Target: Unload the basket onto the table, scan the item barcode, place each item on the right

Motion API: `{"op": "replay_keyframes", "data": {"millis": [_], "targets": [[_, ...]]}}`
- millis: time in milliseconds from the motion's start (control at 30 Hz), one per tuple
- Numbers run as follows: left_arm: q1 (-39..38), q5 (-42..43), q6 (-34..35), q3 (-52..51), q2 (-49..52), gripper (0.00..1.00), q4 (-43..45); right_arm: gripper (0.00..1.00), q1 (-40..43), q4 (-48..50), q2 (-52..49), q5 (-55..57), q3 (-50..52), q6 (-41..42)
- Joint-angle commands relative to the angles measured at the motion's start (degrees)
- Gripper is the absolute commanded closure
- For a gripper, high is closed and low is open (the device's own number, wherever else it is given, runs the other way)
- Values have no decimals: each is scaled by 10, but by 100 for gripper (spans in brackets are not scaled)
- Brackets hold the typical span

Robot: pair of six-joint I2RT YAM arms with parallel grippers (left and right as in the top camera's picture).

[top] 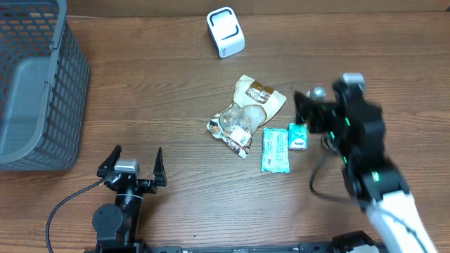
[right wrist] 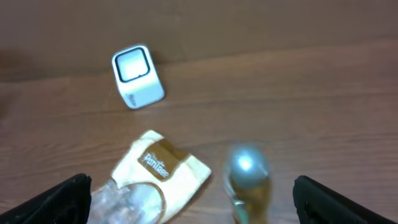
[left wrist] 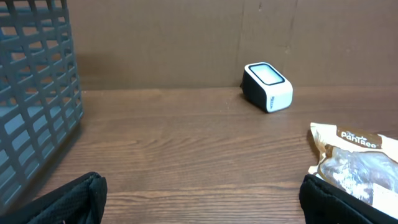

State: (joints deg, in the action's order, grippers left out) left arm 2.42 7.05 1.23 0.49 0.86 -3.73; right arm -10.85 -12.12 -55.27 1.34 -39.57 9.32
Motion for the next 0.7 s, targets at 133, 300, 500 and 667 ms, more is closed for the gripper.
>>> {"op": "replay_keyframes", "data": {"millis": [133,300,500,667], "targets": [[6,-4,-11,-2,-6,0,-2,0,77,144,207,-78,225,-11],[6,-4,-11,-2,-6,0,-2,0,103,181,319,-87,294,-10],[6,-4,-11,-2,-6,1,-2,0,110,181,412,-87,340,-10],[6,-4,-11,-2,-6,1,-2,0,110,229,472,-87,382,-10]]}}
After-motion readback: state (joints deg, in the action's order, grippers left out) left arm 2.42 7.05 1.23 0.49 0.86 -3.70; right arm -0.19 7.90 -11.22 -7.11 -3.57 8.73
